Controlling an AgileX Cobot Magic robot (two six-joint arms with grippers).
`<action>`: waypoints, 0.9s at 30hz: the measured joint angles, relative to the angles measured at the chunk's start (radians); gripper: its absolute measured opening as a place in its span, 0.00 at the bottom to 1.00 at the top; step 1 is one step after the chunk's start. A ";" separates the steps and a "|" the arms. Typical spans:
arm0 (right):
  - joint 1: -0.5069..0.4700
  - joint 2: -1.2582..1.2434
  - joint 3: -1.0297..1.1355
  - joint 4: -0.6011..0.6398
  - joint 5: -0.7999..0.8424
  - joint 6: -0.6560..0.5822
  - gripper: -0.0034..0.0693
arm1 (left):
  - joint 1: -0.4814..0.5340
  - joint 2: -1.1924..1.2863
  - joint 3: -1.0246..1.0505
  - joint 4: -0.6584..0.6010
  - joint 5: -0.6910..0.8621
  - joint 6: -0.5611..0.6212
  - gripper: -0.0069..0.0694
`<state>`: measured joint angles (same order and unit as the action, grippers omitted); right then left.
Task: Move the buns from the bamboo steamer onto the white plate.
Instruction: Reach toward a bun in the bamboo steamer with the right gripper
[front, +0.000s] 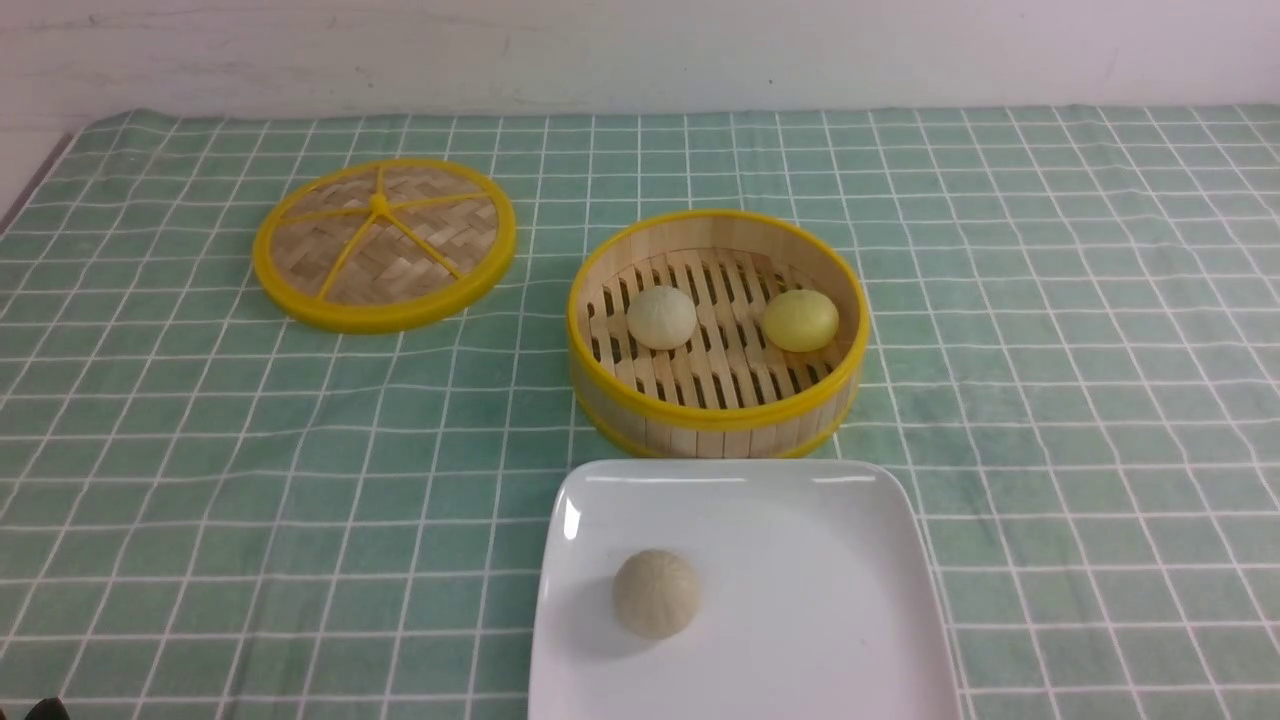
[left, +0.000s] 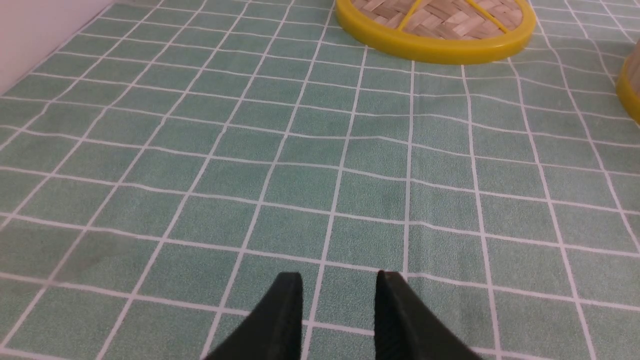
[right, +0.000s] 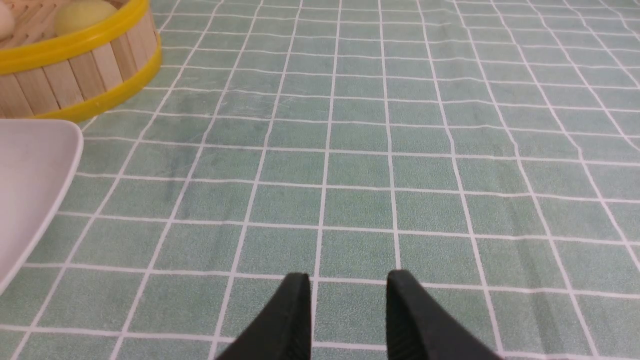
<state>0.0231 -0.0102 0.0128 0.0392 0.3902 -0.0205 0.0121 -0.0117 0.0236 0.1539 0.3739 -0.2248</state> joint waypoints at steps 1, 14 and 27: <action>0.000 0.000 0.000 0.000 0.000 0.000 0.38 | 0.000 0.000 0.000 0.000 0.000 0.000 0.41; 0.000 0.000 0.000 -0.002 -0.011 0.000 0.38 | 0.000 0.000 0.000 -0.366 -0.002 -0.342 0.41; 0.000 0.000 0.010 0.606 -0.083 0.423 0.38 | 0.000 0.000 0.004 -0.732 -0.078 -0.692 0.41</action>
<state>0.0231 -0.0102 0.0228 0.6455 0.3074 0.4027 0.0121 -0.0117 0.0279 -0.5782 0.2957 -0.9164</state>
